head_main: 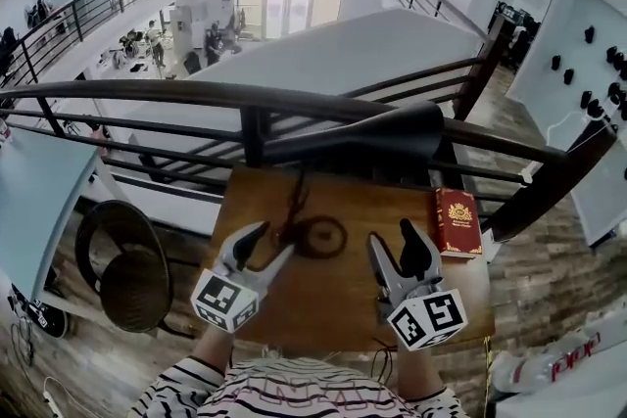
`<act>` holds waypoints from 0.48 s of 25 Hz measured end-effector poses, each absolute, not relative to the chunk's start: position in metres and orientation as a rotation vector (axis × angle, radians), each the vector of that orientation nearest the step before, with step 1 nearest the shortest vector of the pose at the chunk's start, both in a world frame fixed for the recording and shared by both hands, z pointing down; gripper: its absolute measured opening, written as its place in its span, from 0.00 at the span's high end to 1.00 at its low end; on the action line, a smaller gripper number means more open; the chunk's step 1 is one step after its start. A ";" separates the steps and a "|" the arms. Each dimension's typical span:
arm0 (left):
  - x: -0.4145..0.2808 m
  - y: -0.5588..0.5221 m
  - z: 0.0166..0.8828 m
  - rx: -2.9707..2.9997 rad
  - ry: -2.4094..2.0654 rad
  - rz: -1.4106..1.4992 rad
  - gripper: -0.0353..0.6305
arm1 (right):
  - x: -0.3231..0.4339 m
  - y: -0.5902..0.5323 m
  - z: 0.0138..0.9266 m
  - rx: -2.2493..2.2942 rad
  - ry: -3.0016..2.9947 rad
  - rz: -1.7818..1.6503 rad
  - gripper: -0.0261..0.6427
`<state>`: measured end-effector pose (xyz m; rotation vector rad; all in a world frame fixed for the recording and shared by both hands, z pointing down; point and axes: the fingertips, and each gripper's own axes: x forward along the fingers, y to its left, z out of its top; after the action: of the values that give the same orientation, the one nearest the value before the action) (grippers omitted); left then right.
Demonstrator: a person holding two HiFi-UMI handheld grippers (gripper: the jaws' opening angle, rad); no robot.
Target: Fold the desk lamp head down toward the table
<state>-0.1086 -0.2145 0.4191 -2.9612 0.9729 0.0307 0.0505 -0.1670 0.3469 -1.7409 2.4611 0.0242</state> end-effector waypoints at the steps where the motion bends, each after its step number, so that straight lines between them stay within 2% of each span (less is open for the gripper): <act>1: -0.111 -0.222 0.419 -2.968 0.952 0.026 0.60 | 0.049 -0.170 0.344 -1.765 2.445 0.040 0.59; 7: -0.130 -0.252 0.414 -3.025 0.819 0.008 0.60 | 0.023 -0.177 0.316 -1.892 2.366 0.134 0.59; 12: -0.094 -0.283 0.421 -3.055 0.791 0.020 0.60 | 0.054 -0.192 0.298 -1.967 2.333 0.228 0.59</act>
<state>-0.0940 -0.2826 0.4207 -3.0547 0.7906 0.0203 0.0538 -0.1917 0.2978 -1.9668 2.3335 0.2278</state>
